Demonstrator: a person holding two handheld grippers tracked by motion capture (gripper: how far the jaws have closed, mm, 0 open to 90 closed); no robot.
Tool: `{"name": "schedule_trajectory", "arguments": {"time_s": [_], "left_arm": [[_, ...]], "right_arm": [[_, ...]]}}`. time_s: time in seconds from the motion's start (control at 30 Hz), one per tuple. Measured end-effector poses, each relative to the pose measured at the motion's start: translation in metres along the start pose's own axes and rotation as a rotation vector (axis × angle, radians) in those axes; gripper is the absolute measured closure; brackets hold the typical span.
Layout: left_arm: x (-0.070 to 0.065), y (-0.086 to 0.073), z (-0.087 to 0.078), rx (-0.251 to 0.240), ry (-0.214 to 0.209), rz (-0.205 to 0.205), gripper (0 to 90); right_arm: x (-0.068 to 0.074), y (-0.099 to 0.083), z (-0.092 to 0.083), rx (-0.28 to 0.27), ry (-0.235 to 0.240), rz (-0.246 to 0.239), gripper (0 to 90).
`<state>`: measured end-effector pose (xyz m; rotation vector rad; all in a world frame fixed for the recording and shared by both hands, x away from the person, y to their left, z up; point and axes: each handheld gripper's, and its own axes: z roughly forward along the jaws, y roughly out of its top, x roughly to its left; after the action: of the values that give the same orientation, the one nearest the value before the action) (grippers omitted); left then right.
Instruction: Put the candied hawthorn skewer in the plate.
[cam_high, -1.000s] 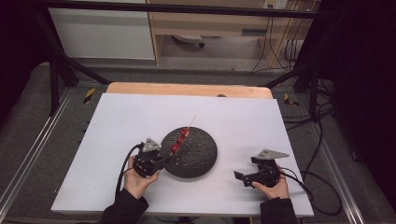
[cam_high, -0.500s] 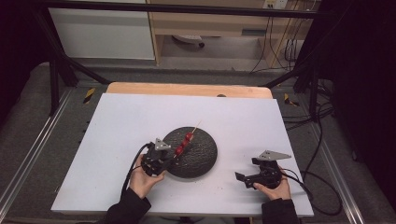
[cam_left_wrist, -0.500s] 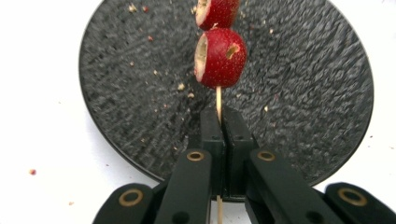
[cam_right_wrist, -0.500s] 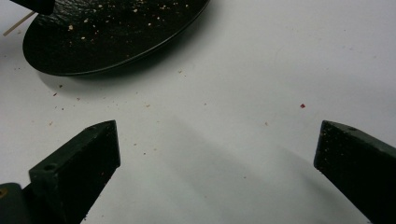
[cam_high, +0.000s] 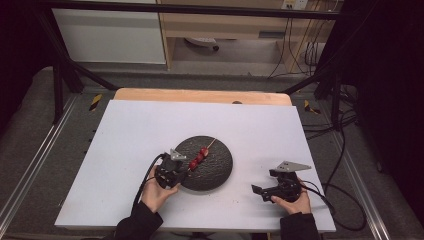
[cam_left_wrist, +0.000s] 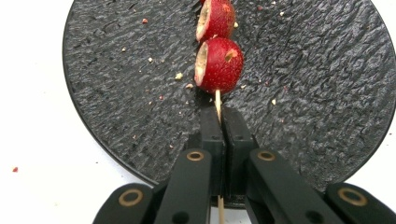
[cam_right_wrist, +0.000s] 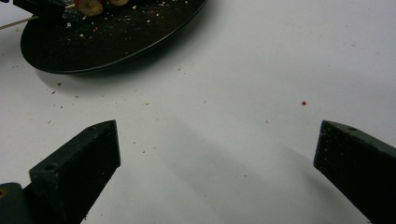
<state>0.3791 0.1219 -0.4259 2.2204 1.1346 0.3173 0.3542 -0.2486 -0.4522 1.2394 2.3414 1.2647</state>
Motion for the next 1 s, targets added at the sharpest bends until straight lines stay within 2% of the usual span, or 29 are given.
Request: {"name": "schedule_trajectory", "arguments": {"time_s": [0.17, 0.4, 0.43, 0.53, 0.57, 0.6, 0.63, 0.67, 0.7, 0.77, 0.8, 0.9, 1.0], "left_arm": [[0.001, -0.002, 0.000, -0.011, -0.005, 0.012, 87.0], [0.004, -0.003, -0.005, -0.038, -0.032, 0.031, 78.6], [0.005, -0.003, -0.008, -0.060, -0.055, 0.032, 72.9], [0.005, -0.003, -0.011, -0.080, -0.065, 0.048, 64.3], [0.005, -0.004, -0.015, -0.092, -0.069, 0.068, 61.3], [0.005, -0.004, -0.015, -0.092, -0.069, 0.068, 58.7], [0.005, -0.005, -0.018, -0.098, -0.073, 0.096, 56.2], [0.005, -0.005, -0.018, -0.098, -0.073, 0.096, 52.4], [0.006, -0.007, -0.019, -0.084, -0.079, 0.127, 47.7], [0.009, -0.009, -0.022, -0.073, -0.092, 0.141, 39.8], [0.009, -0.009, -0.022, -0.073, -0.092, 0.141, 36.7], [0.017, -0.016, -0.027, -0.070, -0.126, 0.151, 26.0], [0.021, -0.020, -0.032, -0.085, -0.127, 0.155, 16.7]], "right_arm": [[0.000, 0.000, 0.000, -0.002, 0.000, 0.004, 1.1], [0.000, 0.000, 0.000, -0.003, -0.003, 0.004, 1.1], [0.000, 0.000, 0.000, -0.001, -0.003, 0.007, 0.9], [0.000, 0.000, -0.001, -0.002, -0.004, 0.004, 0.7], [0.000, 0.000, -0.001, -0.004, -0.005, 0.008, 0.7], [0.000, 0.000, -0.001, -0.005, -0.005, 0.009, 0.6], [0.000, 0.000, -0.001, -0.005, -0.005, 0.010, 0.6], [0.000, 0.000, -0.001, -0.005, -0.005, 0.010, 0.6], [0.000, 0.000, -0.001, -0.002, -0.006, 0.009, 0.6], [0.000, 0.000, -0.001, -0.003, -0.006, 0.009, 0.6], [0.000, 0.000, -0.001, -0.003, -0.006, 0.006, 0.6], [0.000, 0.000, -0.001, -0.002, -0.006, 0.010, 0.6], [0.000, 0.001, -0.001, -0.002, -0.006, 0.008, 0.6]]}}
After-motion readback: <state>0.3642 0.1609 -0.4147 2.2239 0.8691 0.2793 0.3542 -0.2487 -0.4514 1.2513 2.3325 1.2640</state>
